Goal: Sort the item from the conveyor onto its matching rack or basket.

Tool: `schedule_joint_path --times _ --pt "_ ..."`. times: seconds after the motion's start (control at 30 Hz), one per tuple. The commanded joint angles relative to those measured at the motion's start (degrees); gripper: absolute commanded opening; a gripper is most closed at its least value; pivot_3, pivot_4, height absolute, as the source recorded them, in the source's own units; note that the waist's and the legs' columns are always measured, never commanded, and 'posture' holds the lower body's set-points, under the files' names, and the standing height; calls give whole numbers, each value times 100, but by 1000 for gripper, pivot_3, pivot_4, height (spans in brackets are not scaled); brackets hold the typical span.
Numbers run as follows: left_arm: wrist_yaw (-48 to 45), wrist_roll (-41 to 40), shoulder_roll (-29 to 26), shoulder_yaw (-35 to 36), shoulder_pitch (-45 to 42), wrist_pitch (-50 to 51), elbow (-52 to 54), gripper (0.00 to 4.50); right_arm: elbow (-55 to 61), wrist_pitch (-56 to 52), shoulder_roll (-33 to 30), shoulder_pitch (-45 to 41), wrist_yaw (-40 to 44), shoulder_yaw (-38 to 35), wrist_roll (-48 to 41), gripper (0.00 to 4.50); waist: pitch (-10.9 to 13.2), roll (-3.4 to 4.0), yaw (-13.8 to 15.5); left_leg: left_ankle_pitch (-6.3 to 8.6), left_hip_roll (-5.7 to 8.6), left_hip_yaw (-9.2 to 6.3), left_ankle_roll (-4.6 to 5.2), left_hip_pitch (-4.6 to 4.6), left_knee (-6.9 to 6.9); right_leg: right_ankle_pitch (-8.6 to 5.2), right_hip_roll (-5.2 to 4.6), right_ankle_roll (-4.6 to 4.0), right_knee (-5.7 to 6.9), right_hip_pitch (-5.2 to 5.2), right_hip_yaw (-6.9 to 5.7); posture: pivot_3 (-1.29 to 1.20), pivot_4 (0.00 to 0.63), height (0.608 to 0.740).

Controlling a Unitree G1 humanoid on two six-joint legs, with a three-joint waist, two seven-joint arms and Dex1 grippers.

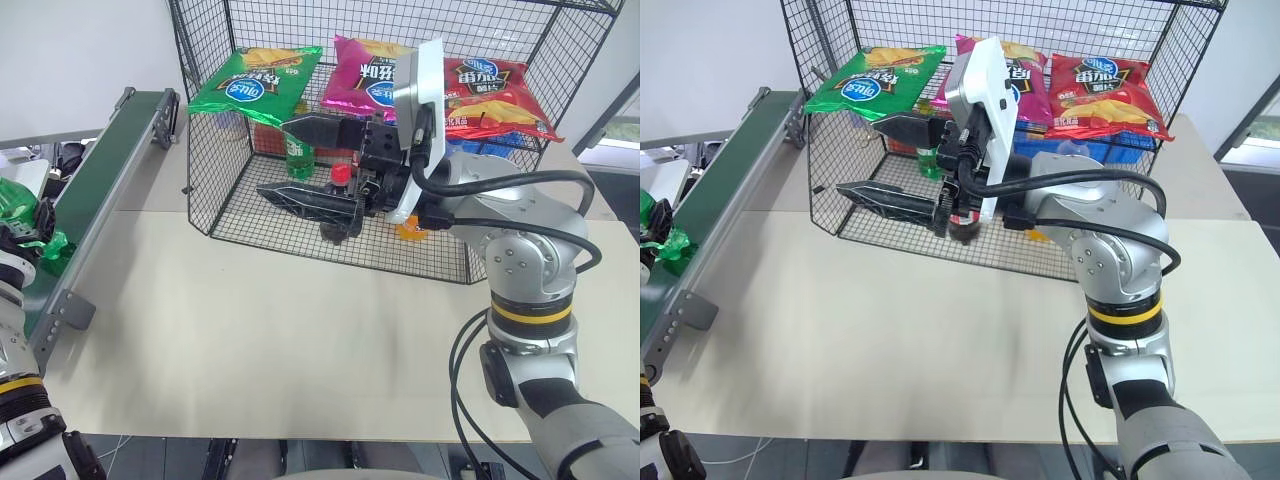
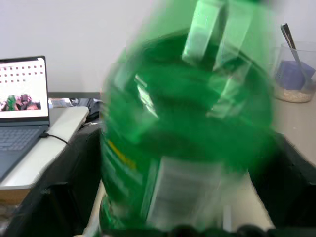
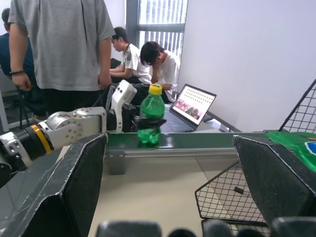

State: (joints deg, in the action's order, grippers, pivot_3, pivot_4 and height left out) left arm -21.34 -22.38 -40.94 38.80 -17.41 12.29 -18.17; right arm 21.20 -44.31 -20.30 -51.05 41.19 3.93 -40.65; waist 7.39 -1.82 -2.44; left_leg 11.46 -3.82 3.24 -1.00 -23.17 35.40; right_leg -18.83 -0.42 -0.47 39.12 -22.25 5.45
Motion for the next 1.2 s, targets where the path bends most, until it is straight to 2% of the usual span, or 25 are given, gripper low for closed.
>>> schedule_joint_path --times 0.03,0.33,0.43,0.57,0.67,0.77,0.83,0.9,1.0,1.2 --pt "-8 -47 -87 68 34 -152 167 3154 88 167 -24 -76 28 -75 2 4500 0 0 2 0 0 0 0 0 0 0 -1 0 1 0 0 0 150 740" --pt "-135 -185 -178 -28 -3 114 457 3154 82 234 -113 -32 24 -100 119 4500 0 0 26 0 0 -3 0 -1 0 0 0 0 0 1 -2 0 150 740" --pt "-553 -496 -290 -392 -147 677 1152 3154 294 297 -314 202 -4 -150 254 4500 -1 -5 76 0 2 -9 0 -8 0 0 0 0 -2 2 -7 0 150 740" --pt "-1483 -1315 -597 -1027 -260 1835 2185 3154 829 103 -730 949 -260 -414 247 4500 -2 -18 159 0 6 -8 0 -25 0 0 -2 0 -13 1 -9 0 150 740" --pt "-2016 -1739 -800 -1299 -346 2414 2435 3154 1188 -46 -861 1386 -609 -565 200 4500 -1 -16 139 0 8 -2 0 -29 -1 0 -1 0 -15 -4 -2 0 150 740" --pt "-2363 -2048 -879 -1526 -470 2843 2535 3154 1467 -154 -894 1677 -929 -654 161 4500 4 -7 -2 0 1 8 0 -9 -8 -1 9 1 -13 -3 8 0 150 740" --pt "-2667 -2169 -866 -1919 -640 3066 2663 3154 1751 -267 -885 1952 -1239 -720 180 4500 4 -7 -38 -2 -7 7 -2 -2 -9 -2 24 3 -12 -2 9 0 150 740" --pt "-2856 -2139 -680 -2371 -902 3104 2717 3154 2021 -335 -878 2222 -1565 -682 318 4500 5 -6 -21 -5 -6 3 -7 -5 -9 -3 64 4 -12 -2 10 0 150 740" --pt "-2813 -1873 -274 -2852 -1211 2848 2698 3154 2246 -397 -876 2492 -1993 -516 621 4500 7 -3 2 -8 -5 3 -13 -13 -9 -3 68 5 -14 -4 20 0 150 740" --pt "-1872 -697 1064 -3399 -1713 1504 2086 3154 2423 -498 -735 2768 -2627 -153 1107 4500 7 -4 19 -9 9 4 -12 -24 4 -3 66 4 -18 -2 32 0 150 740"
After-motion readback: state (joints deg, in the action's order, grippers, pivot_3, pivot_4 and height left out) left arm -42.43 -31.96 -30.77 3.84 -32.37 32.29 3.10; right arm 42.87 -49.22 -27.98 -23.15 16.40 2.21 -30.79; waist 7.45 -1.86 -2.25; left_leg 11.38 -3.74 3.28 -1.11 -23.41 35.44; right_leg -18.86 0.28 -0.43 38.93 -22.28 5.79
